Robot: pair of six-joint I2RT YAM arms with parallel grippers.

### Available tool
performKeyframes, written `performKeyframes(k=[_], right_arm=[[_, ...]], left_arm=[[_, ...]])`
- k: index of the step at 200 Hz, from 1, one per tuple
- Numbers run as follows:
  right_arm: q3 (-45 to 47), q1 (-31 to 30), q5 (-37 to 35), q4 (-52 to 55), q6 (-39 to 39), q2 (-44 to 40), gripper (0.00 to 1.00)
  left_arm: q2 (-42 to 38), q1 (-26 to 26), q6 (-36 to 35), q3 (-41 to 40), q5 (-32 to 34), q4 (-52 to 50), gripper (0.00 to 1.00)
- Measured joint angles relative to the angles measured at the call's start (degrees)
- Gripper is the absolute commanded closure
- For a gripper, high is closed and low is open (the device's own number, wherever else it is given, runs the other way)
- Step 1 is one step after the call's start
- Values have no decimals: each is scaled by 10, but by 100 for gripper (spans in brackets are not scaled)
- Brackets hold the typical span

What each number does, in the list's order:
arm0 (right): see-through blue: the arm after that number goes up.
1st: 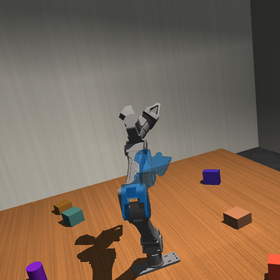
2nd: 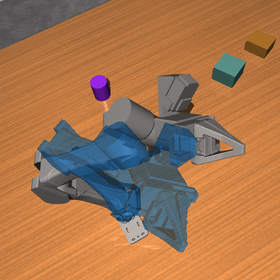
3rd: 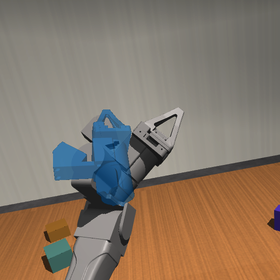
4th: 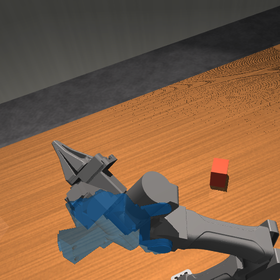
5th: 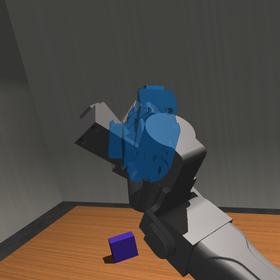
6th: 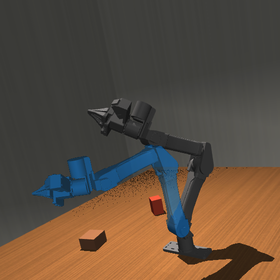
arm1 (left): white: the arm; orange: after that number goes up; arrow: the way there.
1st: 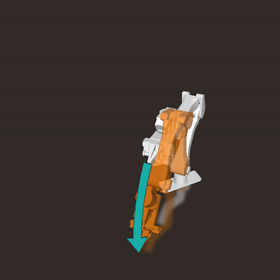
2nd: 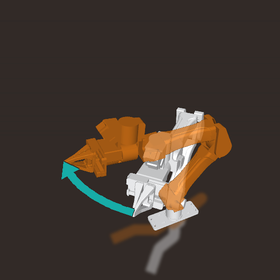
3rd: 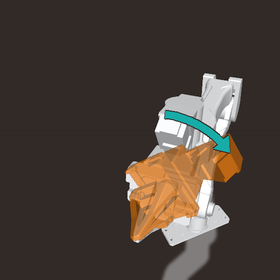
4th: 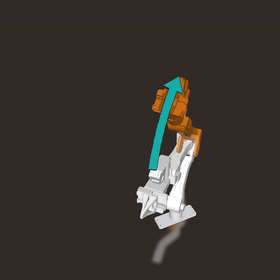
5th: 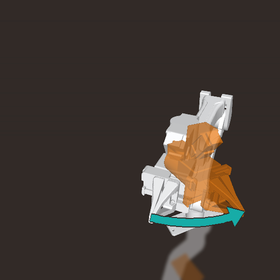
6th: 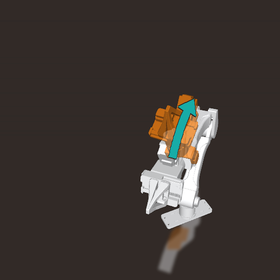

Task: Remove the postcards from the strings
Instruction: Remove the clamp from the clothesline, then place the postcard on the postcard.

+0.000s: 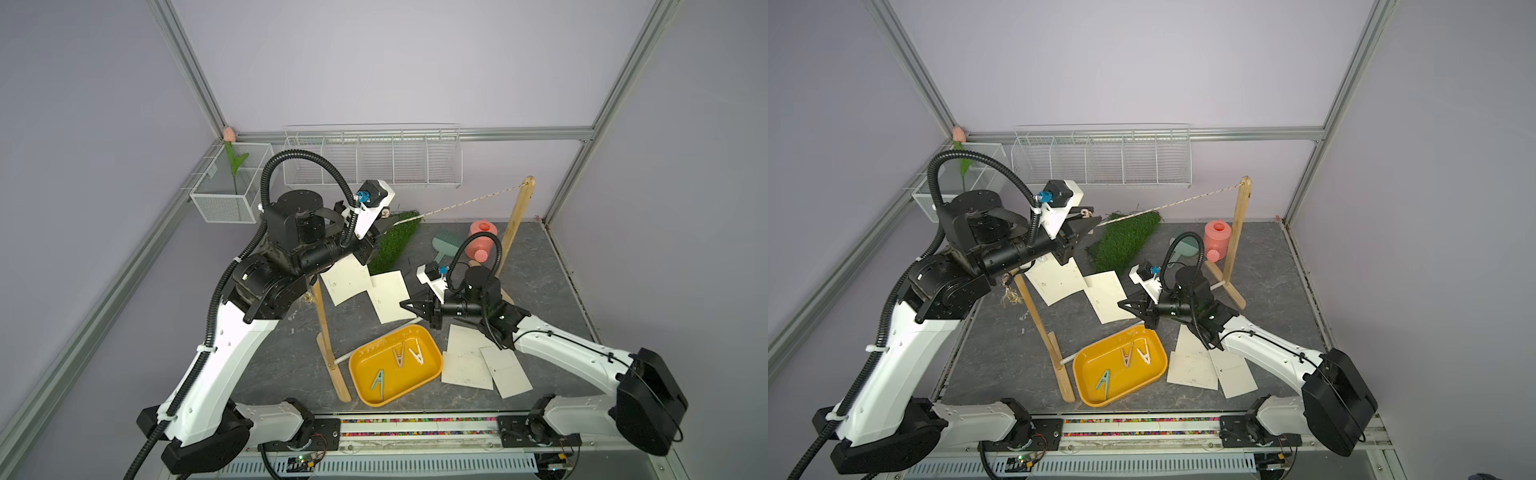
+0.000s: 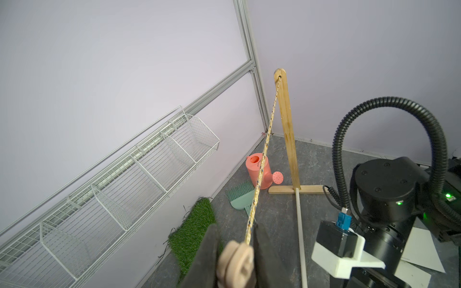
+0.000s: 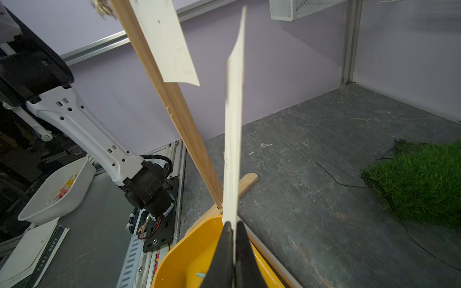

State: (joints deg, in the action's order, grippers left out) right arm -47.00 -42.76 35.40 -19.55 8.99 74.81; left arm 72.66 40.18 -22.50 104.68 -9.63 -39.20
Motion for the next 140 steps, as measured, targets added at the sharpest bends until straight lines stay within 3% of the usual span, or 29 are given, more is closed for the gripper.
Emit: performKeyframes(k=[84,140], right_arm=[[52,-2,-82,80,20,-95,93],[54,-2,-191,256,69,-210,93]], left_arm=[[-56,0,5,-65,31,86,100],[-50,1,24,-49,-73,68,100]])
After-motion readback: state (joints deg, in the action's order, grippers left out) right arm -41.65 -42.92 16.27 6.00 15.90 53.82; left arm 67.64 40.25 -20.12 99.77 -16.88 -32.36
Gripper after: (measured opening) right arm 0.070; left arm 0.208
